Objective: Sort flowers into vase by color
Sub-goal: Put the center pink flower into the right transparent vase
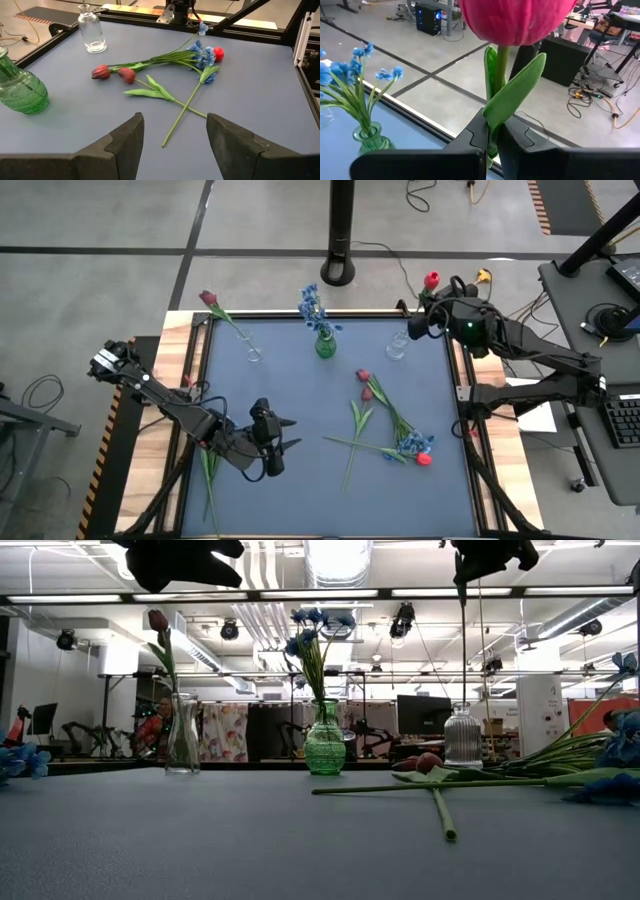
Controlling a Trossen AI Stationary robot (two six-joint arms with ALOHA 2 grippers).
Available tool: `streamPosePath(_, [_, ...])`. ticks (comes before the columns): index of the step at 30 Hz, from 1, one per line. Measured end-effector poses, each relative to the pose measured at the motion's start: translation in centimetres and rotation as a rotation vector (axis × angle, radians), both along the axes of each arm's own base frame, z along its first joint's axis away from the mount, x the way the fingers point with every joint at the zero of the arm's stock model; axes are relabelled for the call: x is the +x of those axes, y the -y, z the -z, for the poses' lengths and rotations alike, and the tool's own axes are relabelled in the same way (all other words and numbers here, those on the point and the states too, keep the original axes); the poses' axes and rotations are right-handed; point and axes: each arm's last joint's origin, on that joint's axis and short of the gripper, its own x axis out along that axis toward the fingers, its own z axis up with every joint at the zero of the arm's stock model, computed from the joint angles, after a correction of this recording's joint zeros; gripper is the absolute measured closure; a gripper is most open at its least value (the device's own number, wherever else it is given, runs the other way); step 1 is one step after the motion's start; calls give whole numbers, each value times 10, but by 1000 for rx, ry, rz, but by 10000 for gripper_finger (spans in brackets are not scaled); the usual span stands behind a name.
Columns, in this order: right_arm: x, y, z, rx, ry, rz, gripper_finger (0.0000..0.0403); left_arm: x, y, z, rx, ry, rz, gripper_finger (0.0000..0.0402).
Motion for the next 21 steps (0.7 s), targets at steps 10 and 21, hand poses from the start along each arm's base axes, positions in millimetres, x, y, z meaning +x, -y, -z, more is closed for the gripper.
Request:
streamPosePath(10, [0, 0, 2, 12, 9, 7, 385, 0, 0, 0, 6, -2, 1, 203])
streamPosePath(21, [1, 1, 7, 29, 18, 13, 350, 0, 0, 0, 6, -2, 0, 203])
